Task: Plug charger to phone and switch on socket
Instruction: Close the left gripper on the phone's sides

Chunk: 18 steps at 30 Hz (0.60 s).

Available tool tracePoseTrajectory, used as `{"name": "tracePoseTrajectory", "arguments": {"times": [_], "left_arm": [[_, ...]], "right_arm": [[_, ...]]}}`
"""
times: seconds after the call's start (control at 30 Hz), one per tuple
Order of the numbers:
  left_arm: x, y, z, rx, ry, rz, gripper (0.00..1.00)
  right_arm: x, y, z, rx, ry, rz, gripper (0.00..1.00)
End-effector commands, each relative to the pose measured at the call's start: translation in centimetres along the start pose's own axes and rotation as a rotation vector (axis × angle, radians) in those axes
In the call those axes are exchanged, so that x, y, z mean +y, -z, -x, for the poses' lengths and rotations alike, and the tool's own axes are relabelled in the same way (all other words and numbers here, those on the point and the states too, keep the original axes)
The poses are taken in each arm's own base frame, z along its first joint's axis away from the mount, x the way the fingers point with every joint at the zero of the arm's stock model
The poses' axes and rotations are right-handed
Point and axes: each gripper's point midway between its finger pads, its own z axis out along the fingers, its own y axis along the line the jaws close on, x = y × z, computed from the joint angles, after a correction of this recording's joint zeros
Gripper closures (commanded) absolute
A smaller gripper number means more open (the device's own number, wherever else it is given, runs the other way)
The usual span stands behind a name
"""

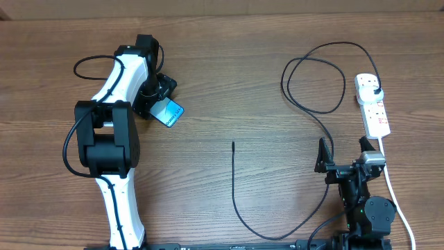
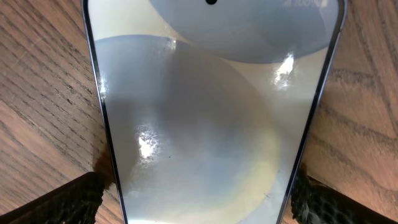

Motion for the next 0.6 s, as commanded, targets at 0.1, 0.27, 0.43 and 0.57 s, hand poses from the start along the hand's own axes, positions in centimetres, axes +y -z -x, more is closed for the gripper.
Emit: {"name": "tracePoseTrajectory", "arguments": {"times": [0.1, 0.27, 0.43, 0.57], "left_arm": [[0.23, -1.53, 0.48, -0.007, 0.021, 0.030, 0.00], [0.01, -1.52, 0.66, -0.013, 0.022, 0.021, 0.00], [-0.06, -1.53, 0.71, -0.015, 0.022, 0.018, 0.00], [-0.08, -1.53, 0.72, -0.015, 0.022, 0.017, 0.00]], "right_arm": [[-0.04, 0.00, -0.15, -0.005, -0.005, -0.003, 0.00], [-0.04, 0.00, -0.15, -0.005, -0.005, -0.003, 0.00], [-0.04, 0.00, -0.15, -0.005, -0.005, -0.004, 0.00], [-0.04, 0.00, -0.15, -0.005, -0.006, -0.003, 0.00]]}}
